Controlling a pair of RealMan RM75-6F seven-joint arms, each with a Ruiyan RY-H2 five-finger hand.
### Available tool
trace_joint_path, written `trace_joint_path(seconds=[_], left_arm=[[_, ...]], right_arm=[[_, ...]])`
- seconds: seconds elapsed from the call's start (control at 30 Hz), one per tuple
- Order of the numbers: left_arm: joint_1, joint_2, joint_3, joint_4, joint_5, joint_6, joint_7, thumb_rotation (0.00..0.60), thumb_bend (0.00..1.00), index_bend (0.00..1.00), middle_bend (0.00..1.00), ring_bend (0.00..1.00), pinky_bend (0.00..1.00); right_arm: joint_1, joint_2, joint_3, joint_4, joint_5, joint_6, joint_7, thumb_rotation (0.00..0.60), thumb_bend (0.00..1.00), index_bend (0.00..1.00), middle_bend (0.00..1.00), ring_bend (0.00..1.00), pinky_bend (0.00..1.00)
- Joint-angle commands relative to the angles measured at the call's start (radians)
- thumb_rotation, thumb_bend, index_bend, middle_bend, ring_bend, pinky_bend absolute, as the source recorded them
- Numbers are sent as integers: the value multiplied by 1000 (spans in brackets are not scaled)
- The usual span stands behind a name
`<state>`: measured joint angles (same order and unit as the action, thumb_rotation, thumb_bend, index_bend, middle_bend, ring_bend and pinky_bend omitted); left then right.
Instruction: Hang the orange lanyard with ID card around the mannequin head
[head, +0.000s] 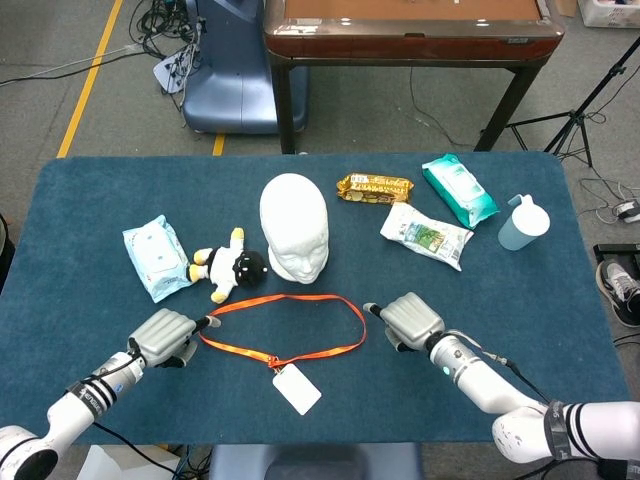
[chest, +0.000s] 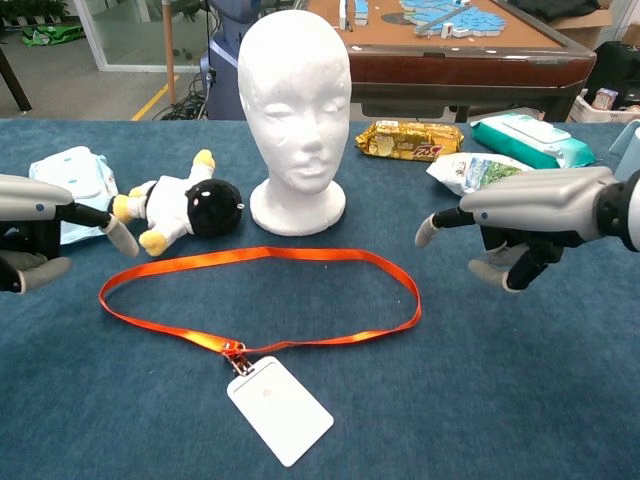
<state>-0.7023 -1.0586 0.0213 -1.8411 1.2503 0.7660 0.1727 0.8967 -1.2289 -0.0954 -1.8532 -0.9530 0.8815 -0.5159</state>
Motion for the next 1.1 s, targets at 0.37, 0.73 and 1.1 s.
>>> trace_joint_path(seconds=[0.37, 0.73, 1.1], left_arm=[[16, -68, -42, 10, -14, 84, 23, 539, 292, 237, 651, 644, 843], [-35, -156, -70, 33, -69, 71, 120, 374, 281, 271, 622, 682, 759], [-121, -271, -88, 86, -276, 76, 326, 498, 282, 251, 946, 991, 914]], right_arm=[[-185, 270, -8, -205, -311, 221, 186, 600, 199, 328, 784, 808, 1000], [-322, 347, 2, -179, -495, 353, 330, 600, 197, 341, 684, 727, 1000], [-377, 373, 25, -182, -529, 346, 338, 600, 197, 341, 684, 726, 1000]])
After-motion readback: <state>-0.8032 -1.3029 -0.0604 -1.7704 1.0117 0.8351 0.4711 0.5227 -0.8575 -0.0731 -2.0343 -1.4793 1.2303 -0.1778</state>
